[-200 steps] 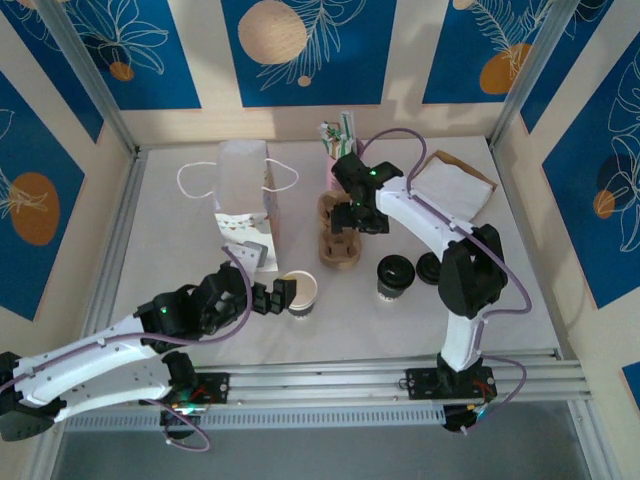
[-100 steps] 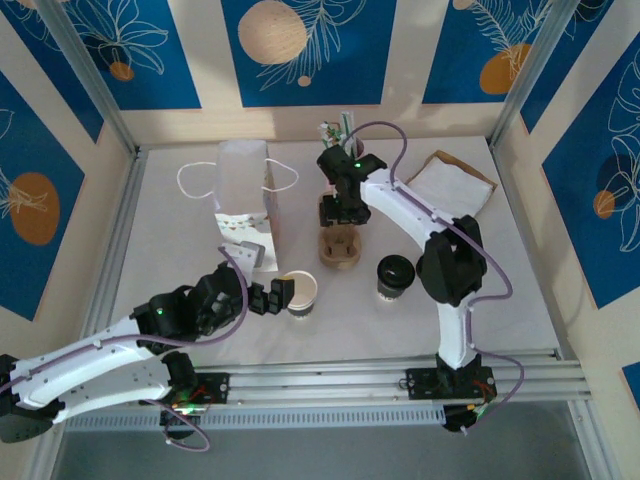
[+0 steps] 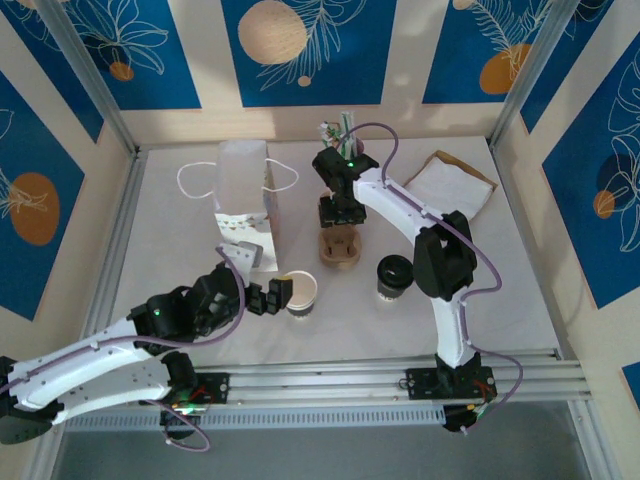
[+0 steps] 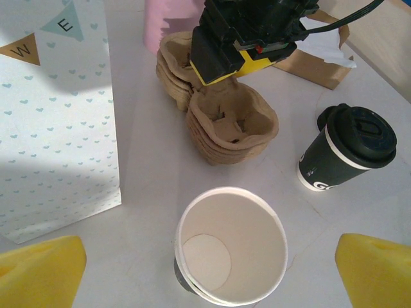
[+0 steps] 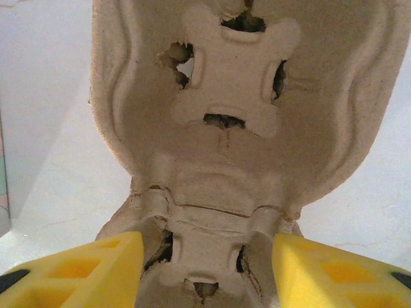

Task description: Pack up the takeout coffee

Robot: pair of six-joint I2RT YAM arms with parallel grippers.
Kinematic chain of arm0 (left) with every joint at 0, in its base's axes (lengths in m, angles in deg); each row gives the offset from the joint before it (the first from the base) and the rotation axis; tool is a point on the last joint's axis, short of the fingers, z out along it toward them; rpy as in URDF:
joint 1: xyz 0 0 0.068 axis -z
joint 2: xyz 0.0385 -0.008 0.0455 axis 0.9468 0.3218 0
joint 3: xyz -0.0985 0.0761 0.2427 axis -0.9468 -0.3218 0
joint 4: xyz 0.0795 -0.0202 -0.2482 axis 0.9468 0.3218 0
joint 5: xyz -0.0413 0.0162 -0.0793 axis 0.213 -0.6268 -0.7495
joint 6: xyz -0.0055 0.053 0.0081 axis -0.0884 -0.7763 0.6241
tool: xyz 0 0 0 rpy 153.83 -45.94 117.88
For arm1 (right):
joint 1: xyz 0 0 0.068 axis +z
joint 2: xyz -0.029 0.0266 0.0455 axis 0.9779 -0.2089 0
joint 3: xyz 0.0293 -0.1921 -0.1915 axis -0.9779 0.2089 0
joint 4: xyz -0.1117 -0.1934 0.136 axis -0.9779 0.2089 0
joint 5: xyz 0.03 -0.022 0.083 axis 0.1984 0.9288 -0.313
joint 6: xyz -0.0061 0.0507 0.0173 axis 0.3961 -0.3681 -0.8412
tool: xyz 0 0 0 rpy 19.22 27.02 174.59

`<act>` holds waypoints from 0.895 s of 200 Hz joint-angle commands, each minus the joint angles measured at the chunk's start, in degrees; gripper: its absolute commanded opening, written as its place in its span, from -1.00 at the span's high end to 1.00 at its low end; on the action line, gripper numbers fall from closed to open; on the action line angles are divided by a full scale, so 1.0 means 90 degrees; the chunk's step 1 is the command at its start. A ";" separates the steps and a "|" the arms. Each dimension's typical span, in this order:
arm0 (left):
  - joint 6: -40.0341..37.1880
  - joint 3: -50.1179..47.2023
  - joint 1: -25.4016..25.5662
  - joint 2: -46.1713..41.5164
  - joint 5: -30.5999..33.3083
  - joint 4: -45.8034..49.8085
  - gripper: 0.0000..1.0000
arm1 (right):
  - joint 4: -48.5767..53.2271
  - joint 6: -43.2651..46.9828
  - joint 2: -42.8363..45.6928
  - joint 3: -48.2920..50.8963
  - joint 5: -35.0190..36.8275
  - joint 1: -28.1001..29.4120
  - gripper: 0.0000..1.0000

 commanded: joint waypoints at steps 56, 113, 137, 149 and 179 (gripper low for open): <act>-0.0189 0.0080 -0.0069 -0.0023 -0.0015 0.0066 -1.00 | 0.0218 -0.0014 -0.0312 -0.0223 0.0011 -0.0047 -0.11; -0.0219 0.0109 -0.0089 0.0001 -0.0041 0.0042 -1.00 | 0.0228 -0.0059 -0.0371 -0.0242 0.0048 -0.0059 -0.05; -0.0222 0.0110 -0.0101 0.0002 -0.0054 0.0034 -1.00 | 0.0238 -0.0068 -0.0410 -0.0262 0.0049 -0.0076 -0.06; -0.0228 0.0110 -0.0108 0.0001 -0.0063 0.0034 -1.00 | 0.0246 -0.0073 -0.0427 -0.0274 0.0063 -0.0082 -0.07; -0.0219 0.0097 -0.0108 0.0010 -0.0081 0.0009 -1.00 | 0.0275 -0.0103 -0.0452 -0.0345 0.0101 -0.0095 -0.08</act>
